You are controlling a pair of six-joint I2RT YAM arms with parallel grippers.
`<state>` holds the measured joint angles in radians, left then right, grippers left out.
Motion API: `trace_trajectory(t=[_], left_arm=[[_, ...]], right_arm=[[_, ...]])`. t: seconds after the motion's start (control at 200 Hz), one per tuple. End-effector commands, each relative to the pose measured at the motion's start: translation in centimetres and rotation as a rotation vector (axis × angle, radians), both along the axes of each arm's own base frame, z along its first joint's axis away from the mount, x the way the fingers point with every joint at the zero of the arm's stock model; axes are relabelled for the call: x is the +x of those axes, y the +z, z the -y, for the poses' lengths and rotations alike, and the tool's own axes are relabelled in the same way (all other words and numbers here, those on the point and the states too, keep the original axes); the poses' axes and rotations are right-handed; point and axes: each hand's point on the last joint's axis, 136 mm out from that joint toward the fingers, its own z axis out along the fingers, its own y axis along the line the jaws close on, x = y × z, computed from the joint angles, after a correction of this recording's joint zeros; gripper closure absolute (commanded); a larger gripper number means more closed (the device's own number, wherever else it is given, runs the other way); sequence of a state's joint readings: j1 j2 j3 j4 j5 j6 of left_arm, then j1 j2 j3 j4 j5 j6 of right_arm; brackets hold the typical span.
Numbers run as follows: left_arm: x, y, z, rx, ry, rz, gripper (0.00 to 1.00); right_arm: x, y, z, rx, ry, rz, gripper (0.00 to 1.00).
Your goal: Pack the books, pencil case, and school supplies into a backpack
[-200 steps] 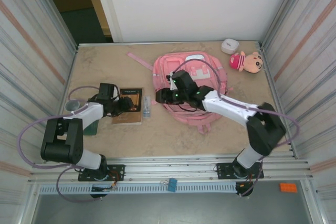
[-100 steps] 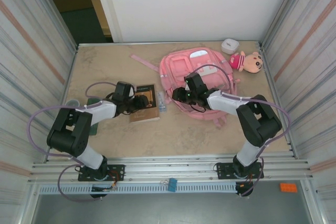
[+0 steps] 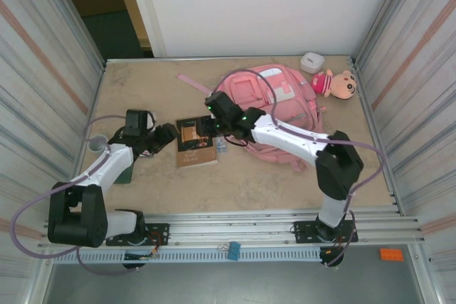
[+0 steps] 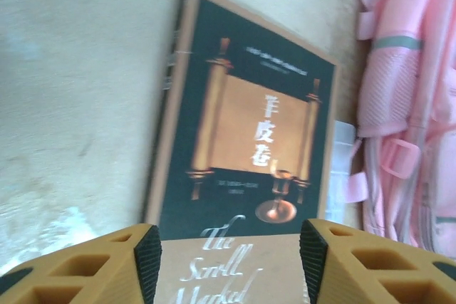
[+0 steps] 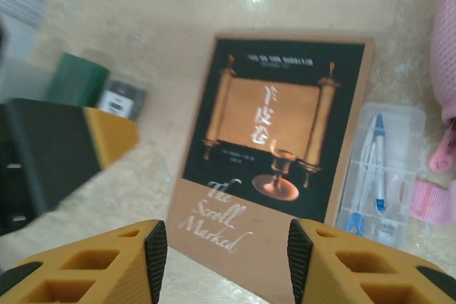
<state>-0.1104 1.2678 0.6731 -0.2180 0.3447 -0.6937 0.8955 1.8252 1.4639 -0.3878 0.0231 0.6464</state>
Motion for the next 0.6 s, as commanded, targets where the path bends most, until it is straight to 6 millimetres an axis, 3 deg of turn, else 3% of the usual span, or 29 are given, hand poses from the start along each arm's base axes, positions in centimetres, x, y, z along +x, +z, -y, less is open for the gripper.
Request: trace_trajectory(t=[0.0, 0.195, 0.346, 0.481, 0.591], left_arm=[[-1.7, -1.6, 0.2, -0.04, -0.021, -0.057, 0.45], [-1.7, -3.3, 0.5, -0.03, -0.061, -0.094, 0.46], [-1.8, -4.5, 0.6, -0.036, -0.062, -0.119, 0.46], [-2.0, -5.8, 0.6, -0.03, -0.069, -0.15, 0.46], [-2.2, -6.8, 1.4, -0.066, -0.088, -0.173, 0.47]], right_arm=[[-0.4, -6.4, 2.9, -0.213, -0.064, -0.128, 0.5], [-1.0, -10.3, 2.1, -0.25, -0.035, -0.204, 0.59], [-1.7, -12.2, 2.8, -0.286, -0.037, -0.237, 0.68], [-2.4, -14.1, 3.2, -0.313, -0.027, -0.276, 0.83], [-2.7, -14.5, 3.3, -0.322, -0.02, -0.288, 0.89]])
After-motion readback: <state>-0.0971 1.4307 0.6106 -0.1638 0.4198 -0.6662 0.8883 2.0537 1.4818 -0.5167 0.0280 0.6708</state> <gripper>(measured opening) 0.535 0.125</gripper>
